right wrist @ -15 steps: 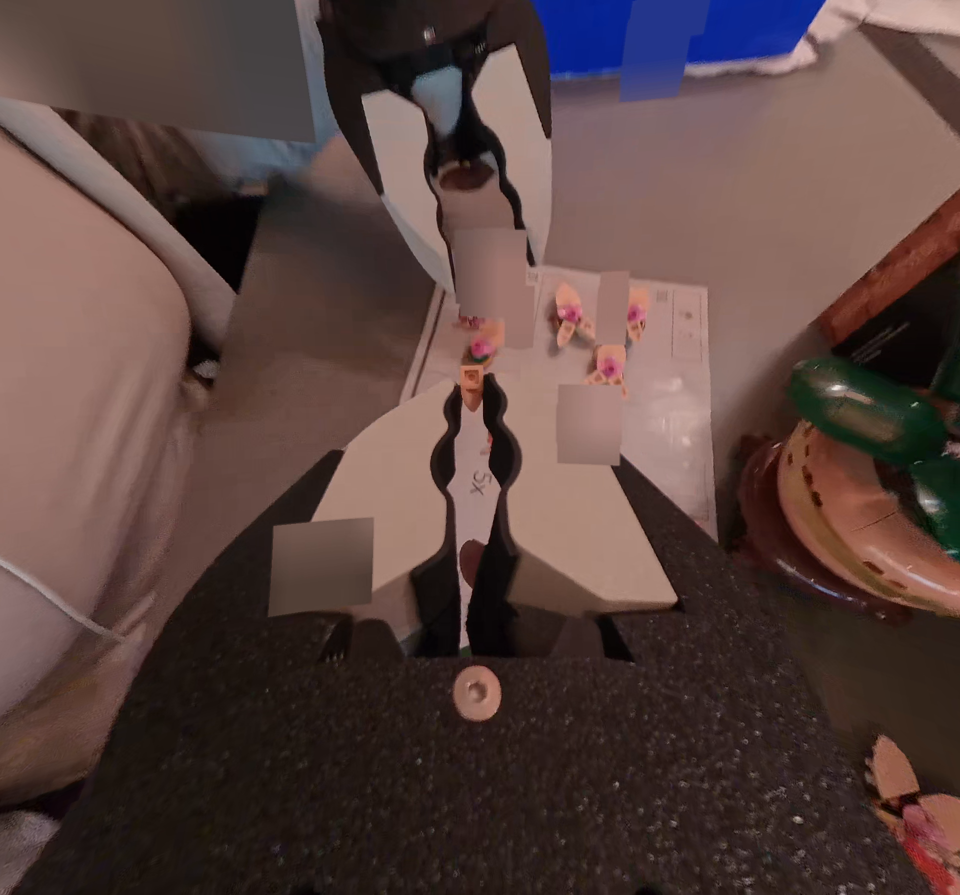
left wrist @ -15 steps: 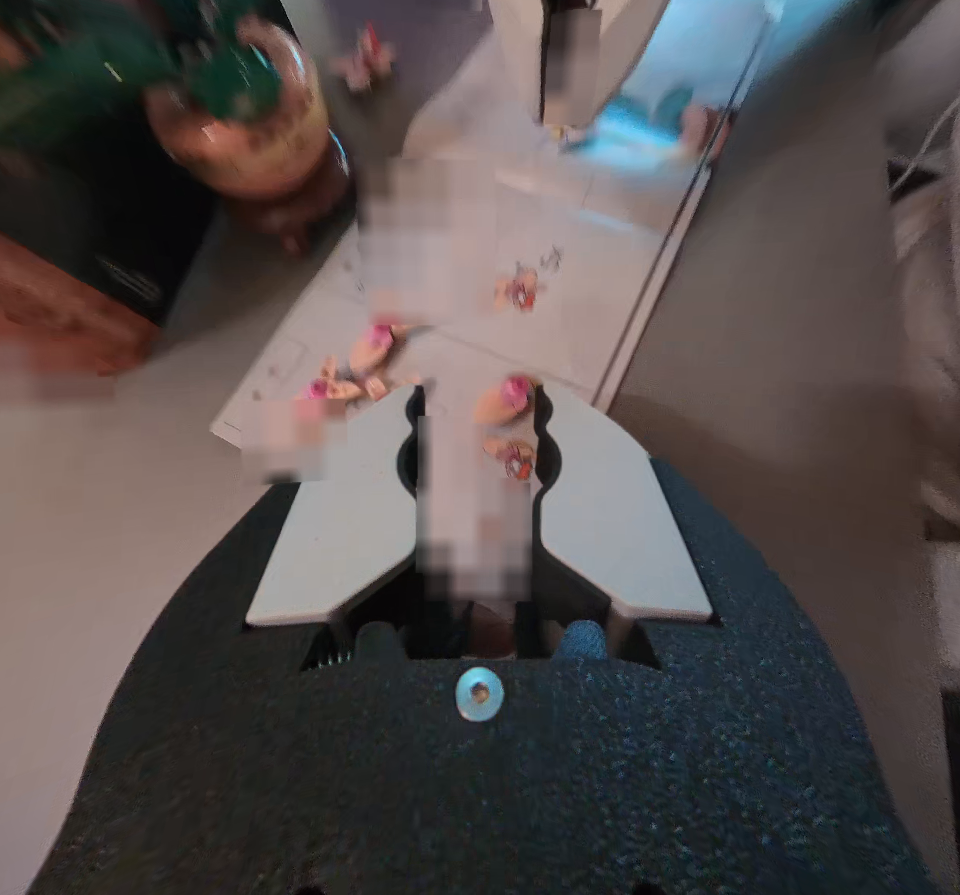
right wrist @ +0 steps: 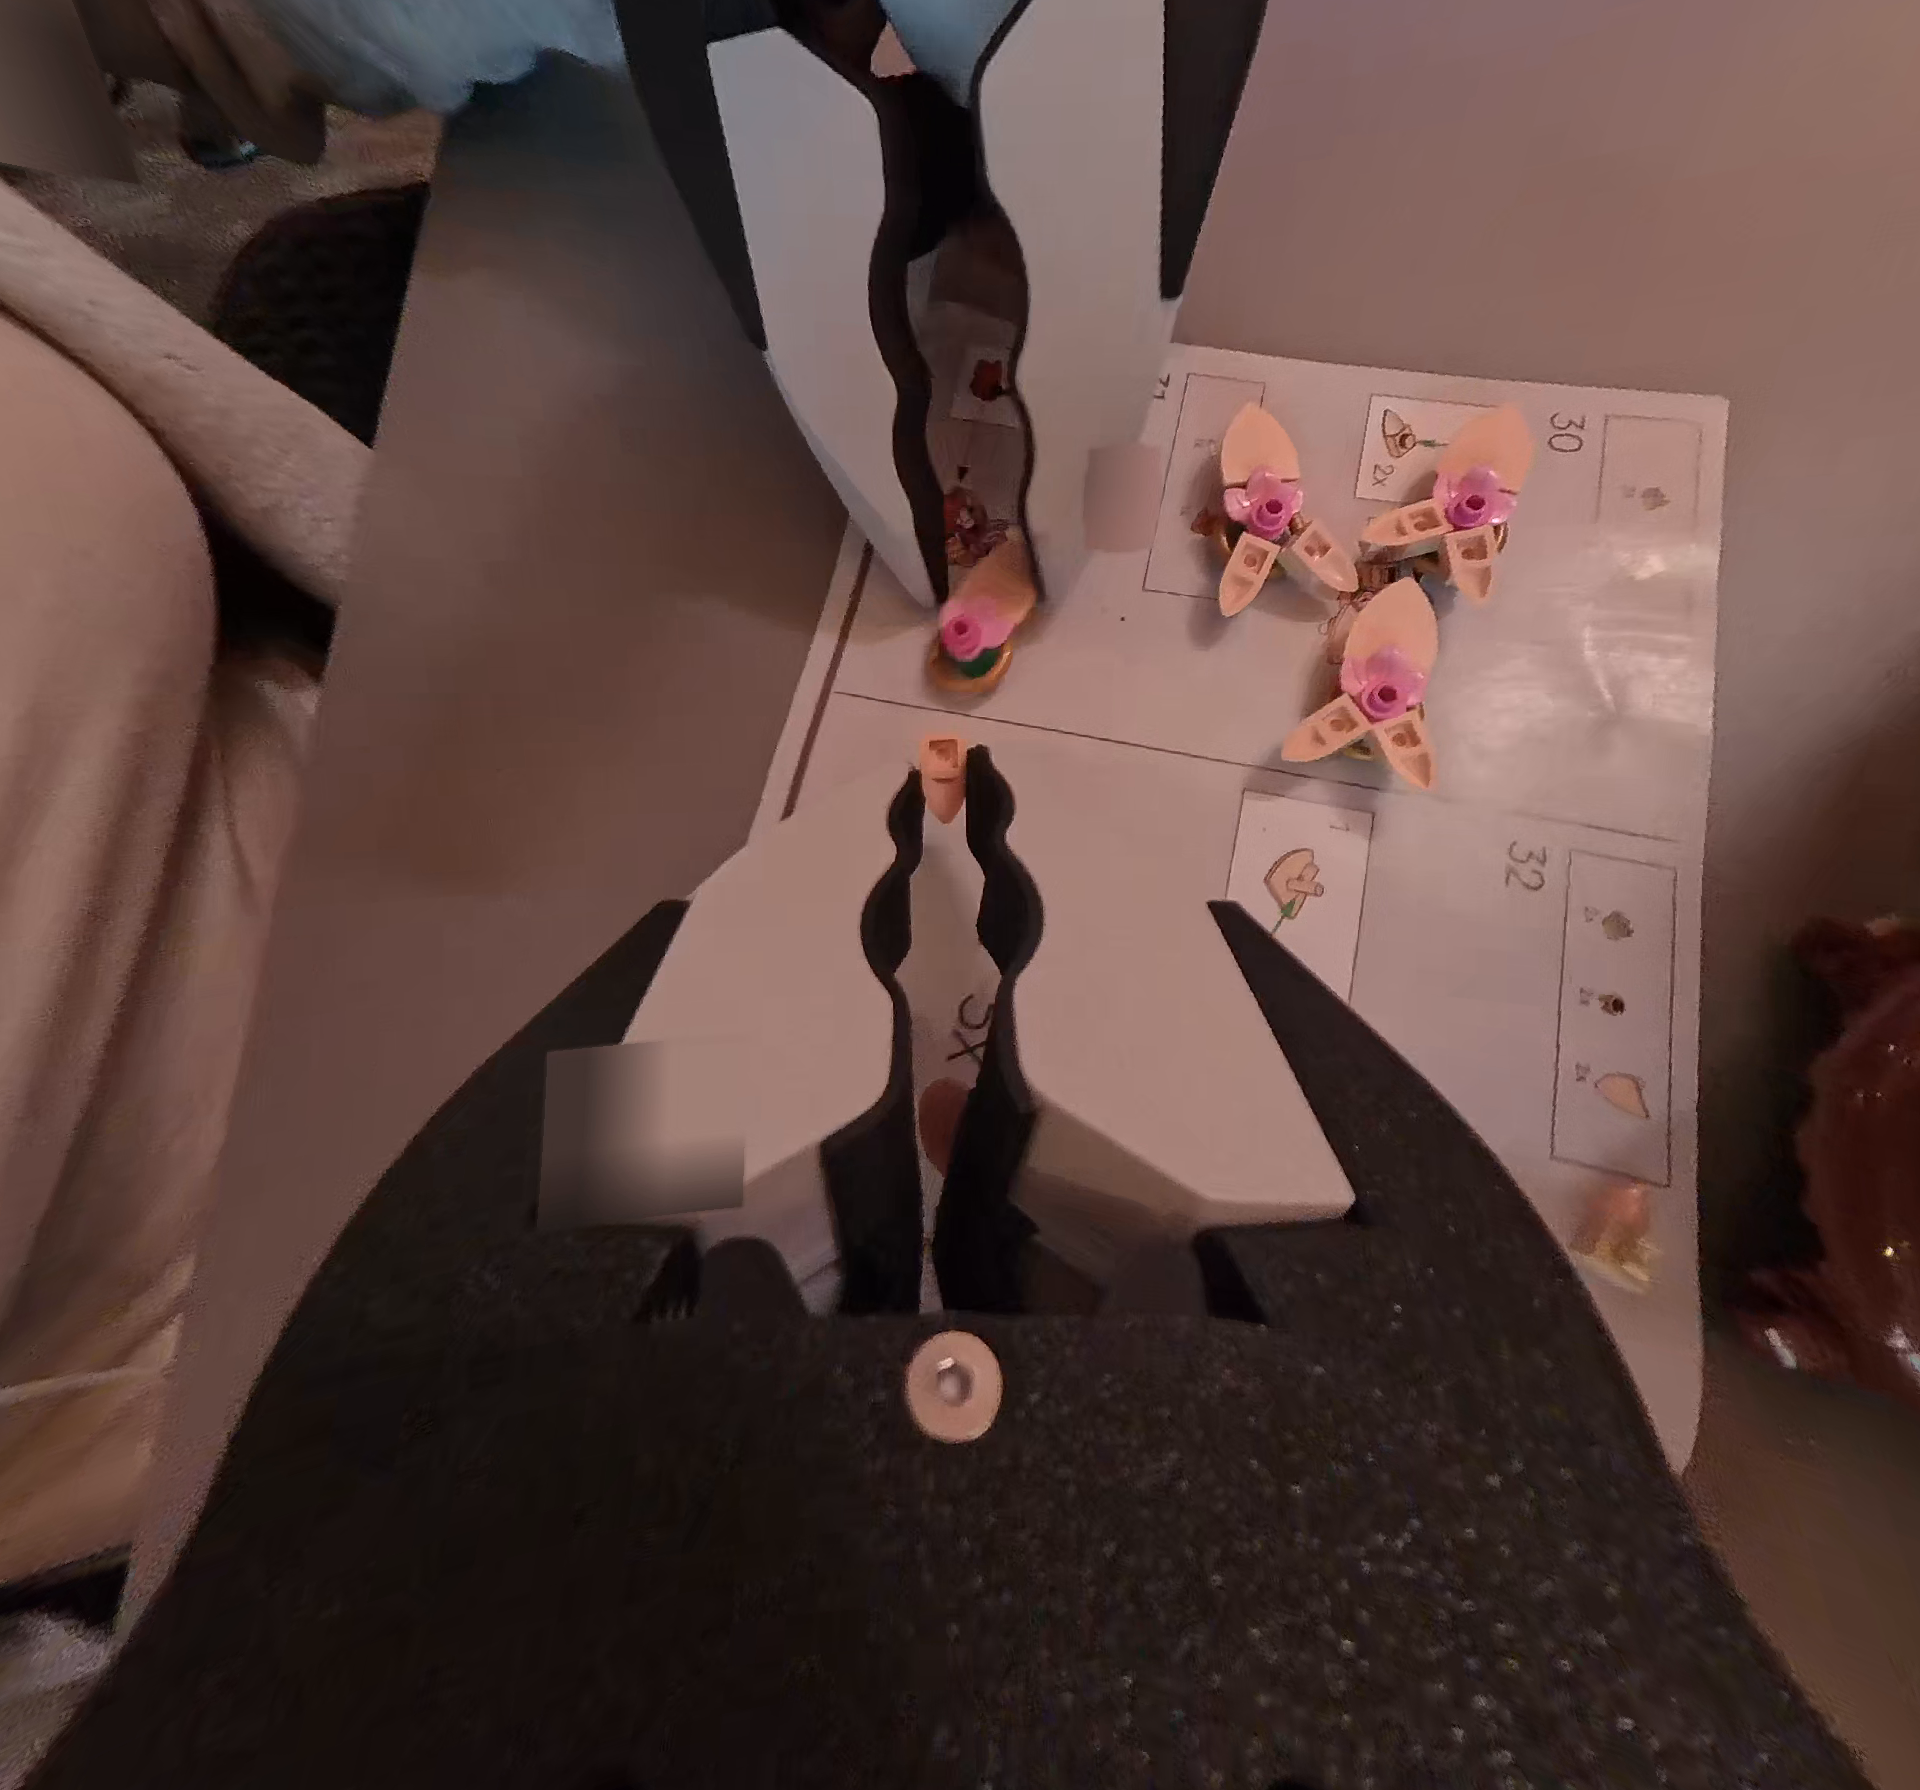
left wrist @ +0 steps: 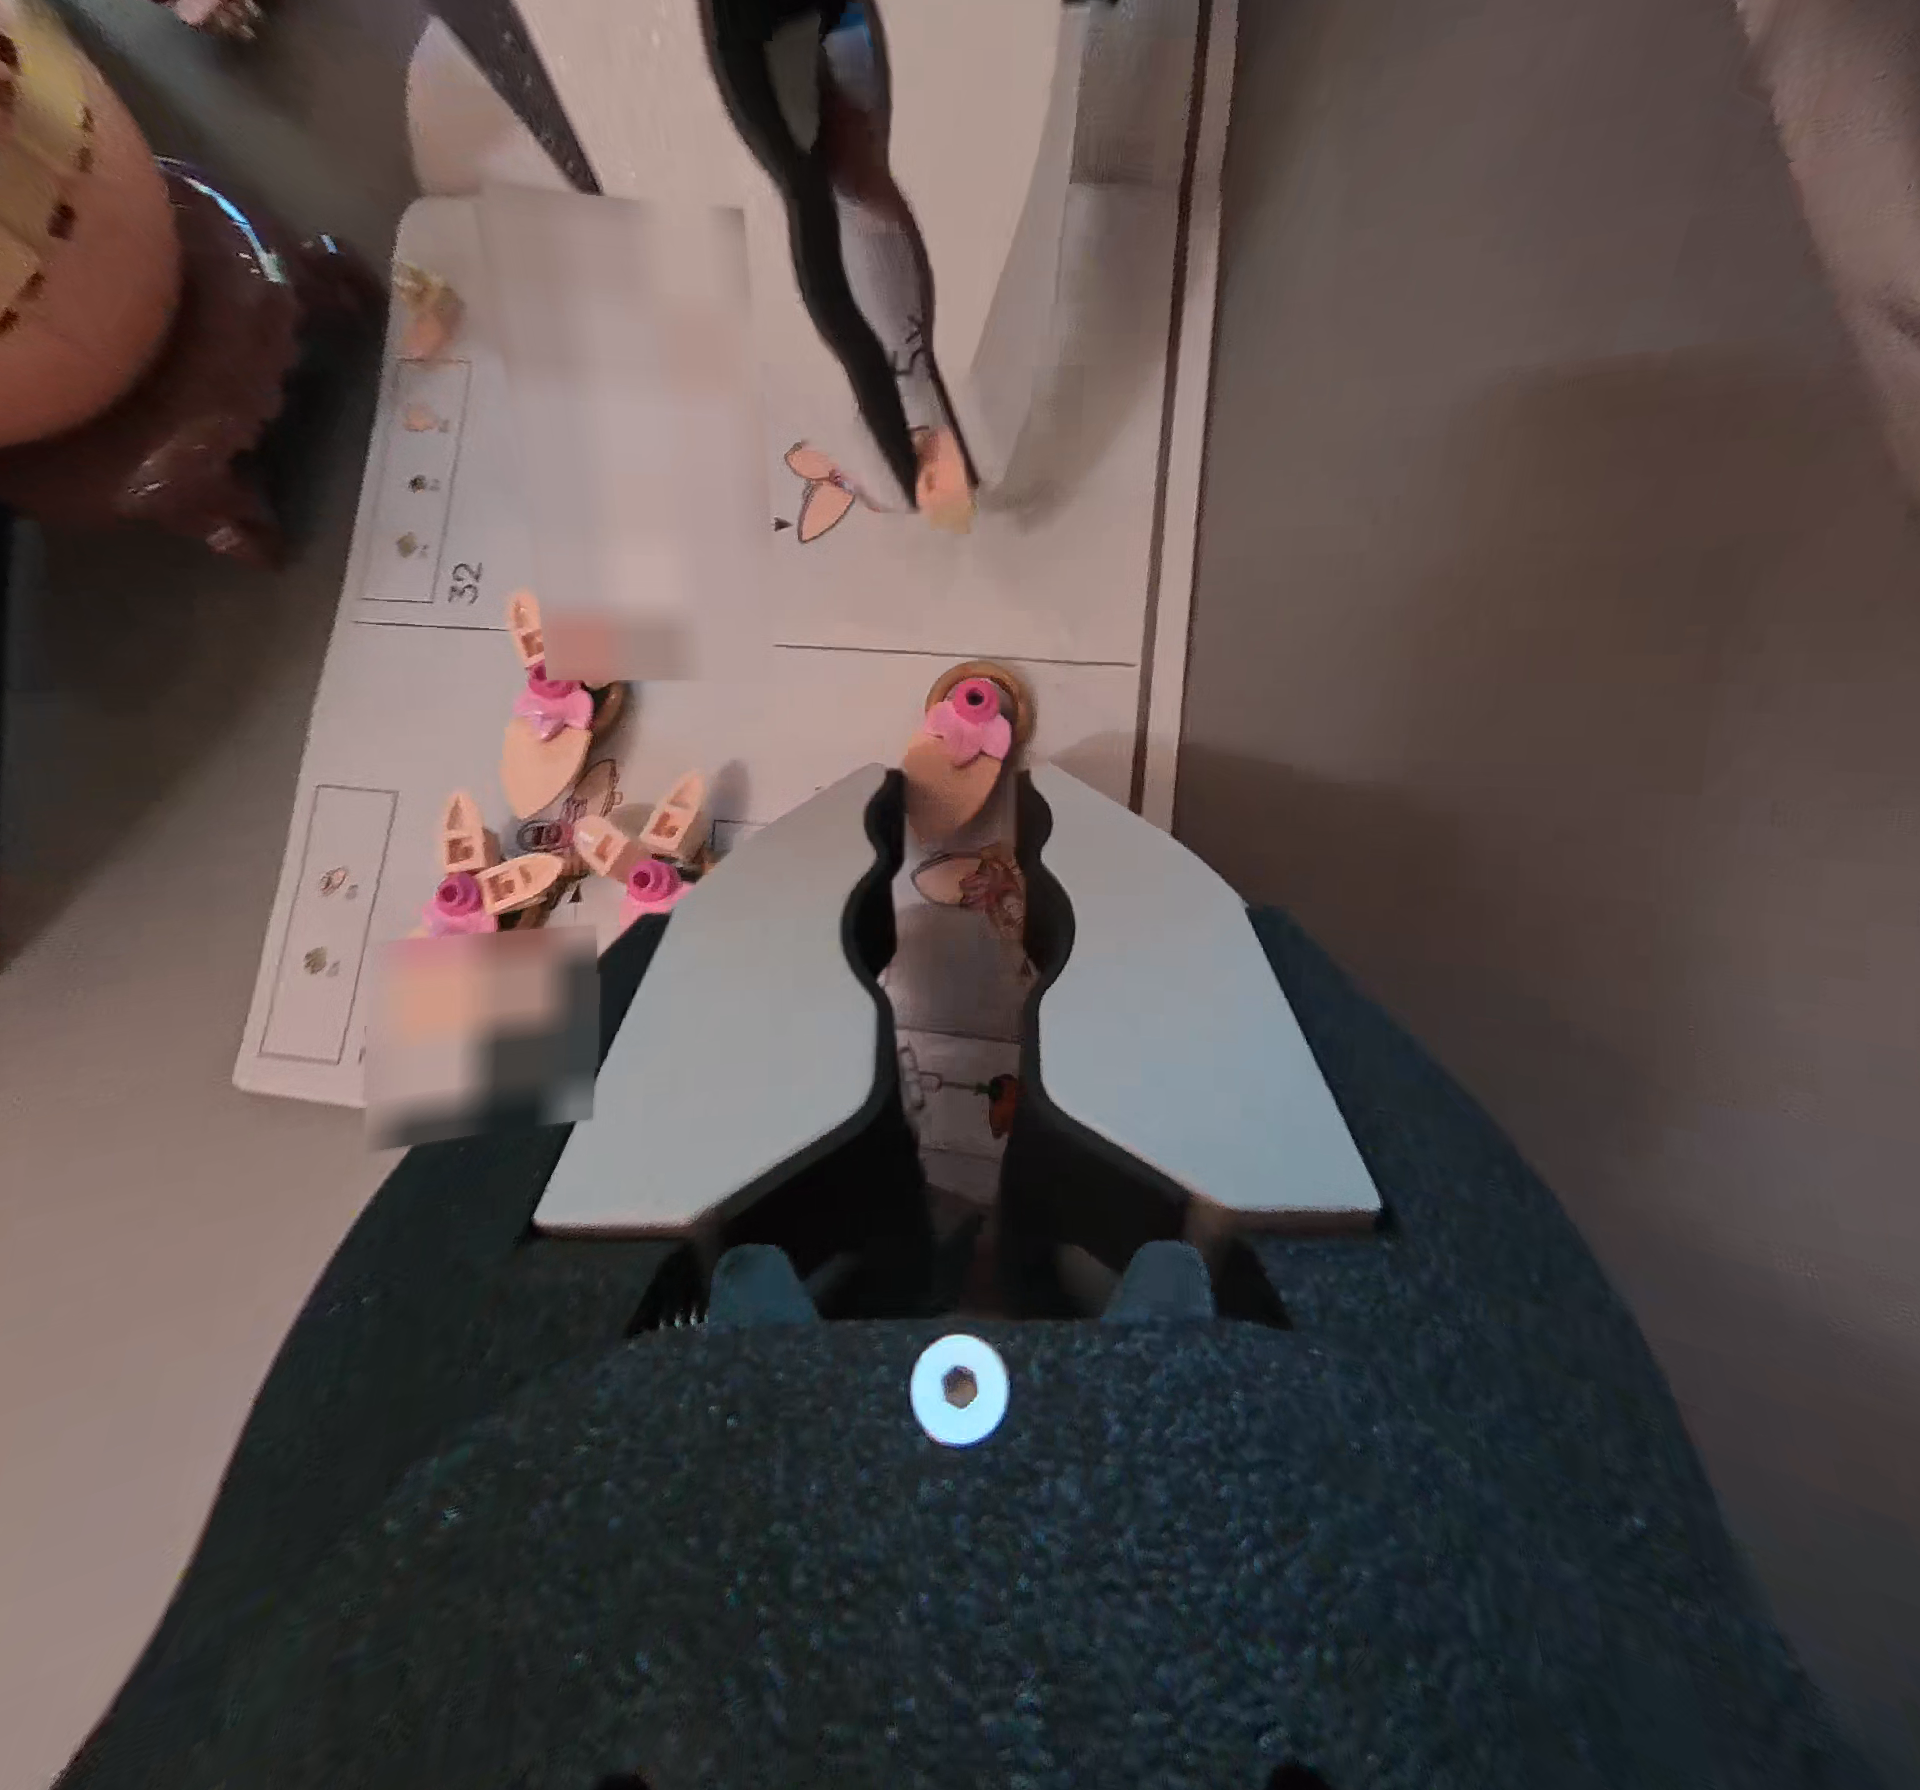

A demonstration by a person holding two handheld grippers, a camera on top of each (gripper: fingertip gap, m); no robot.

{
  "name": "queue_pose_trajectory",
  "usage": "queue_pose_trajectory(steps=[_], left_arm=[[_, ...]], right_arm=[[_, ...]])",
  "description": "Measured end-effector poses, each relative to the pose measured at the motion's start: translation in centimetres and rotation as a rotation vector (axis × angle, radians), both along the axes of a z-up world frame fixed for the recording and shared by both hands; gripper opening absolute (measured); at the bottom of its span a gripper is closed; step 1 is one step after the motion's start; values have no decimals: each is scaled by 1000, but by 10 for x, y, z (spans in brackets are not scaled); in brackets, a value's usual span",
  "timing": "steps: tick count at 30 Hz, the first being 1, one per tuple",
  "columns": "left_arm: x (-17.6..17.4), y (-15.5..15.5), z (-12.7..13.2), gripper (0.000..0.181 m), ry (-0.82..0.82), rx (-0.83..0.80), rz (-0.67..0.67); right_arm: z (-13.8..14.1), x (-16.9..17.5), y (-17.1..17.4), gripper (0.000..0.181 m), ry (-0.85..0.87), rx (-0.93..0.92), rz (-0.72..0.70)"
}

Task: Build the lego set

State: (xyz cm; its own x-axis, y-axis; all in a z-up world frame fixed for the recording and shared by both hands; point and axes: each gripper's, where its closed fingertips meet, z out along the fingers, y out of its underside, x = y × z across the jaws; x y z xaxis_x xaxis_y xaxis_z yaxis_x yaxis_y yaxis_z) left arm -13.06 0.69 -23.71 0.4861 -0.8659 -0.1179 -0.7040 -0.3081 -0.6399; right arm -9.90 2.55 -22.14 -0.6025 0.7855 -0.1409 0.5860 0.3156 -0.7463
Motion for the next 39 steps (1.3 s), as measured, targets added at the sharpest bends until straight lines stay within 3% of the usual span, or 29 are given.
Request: queue_pose_trajectory(steps=[11, 27, 39], left_arm=[[14, 5, -2, 16, -82, -22, 54], [15, 5, -3, 16, -110, -45, 74], [15, 5, -3, 16, -108, -37, 65]], right_arm=[[-11, -8, -2, 8, 41, 158, 228], [-15, -9, -1, 7, 40, 182, 244], [-17, -7, -2, 7, -62, 302, 271]])
